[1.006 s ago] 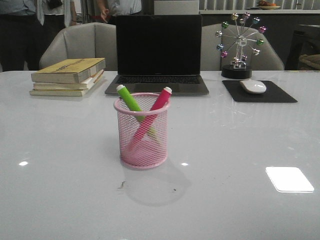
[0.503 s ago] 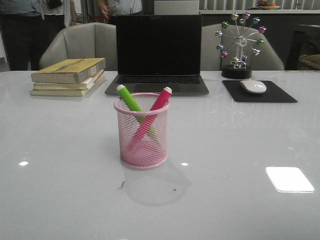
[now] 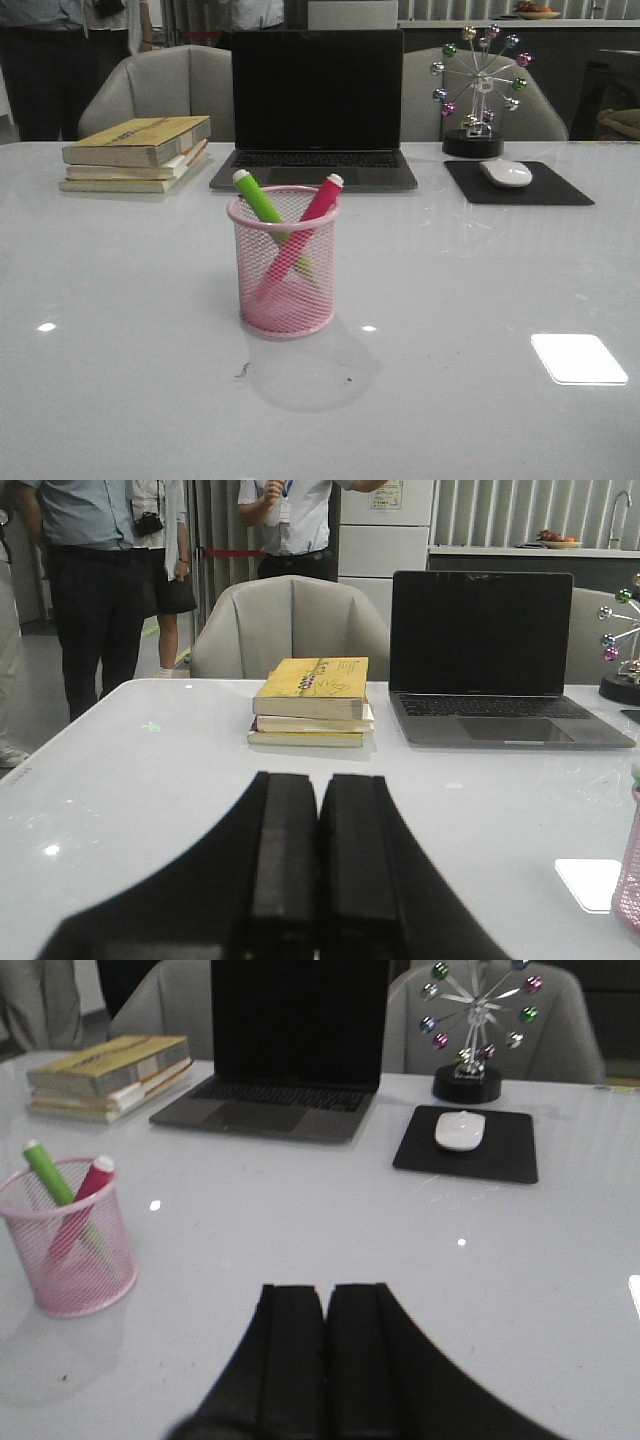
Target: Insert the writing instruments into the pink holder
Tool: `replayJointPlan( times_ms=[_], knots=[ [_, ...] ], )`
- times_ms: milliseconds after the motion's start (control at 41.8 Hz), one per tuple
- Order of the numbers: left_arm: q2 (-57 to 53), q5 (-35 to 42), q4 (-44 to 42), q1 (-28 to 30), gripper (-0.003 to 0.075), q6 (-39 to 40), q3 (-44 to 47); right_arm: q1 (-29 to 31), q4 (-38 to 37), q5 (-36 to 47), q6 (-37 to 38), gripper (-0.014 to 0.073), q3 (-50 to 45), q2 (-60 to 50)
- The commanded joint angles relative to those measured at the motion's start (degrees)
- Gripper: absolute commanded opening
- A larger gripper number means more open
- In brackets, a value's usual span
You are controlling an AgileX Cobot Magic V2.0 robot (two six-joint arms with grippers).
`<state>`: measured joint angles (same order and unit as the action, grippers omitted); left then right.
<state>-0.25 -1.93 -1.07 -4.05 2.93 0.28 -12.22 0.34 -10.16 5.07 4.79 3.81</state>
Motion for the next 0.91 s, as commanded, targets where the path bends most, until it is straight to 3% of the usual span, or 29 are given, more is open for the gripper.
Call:
replayJointPlan(
  times_ms=[0,239,359,886],
  knots=[
    [-1.1,5.3,0.5,0.1,0.0099,0.1,0.3,3.3,2.7,11.8,-0.5,0.0038,-2.5,-2.0],
    [-1.1,5.3,0.5,0.1,0.0099,0.1,0.3,10.1,1.4,14.6,-0.6,0.0038,-6.1,-5.6],
    [-1.1,5.3,0.5,0.1,0.0099,0.1,0.3,10.6,-1.5,13.6,-0.6,0.0038,-6.1,-5.5],
    [-1.1,5.3,0.5,0.1,0.0099,0.1,0.3,12.7,-0.3,14.4,-0.5,0.0038,-6.1,-5.5]
  ],
)
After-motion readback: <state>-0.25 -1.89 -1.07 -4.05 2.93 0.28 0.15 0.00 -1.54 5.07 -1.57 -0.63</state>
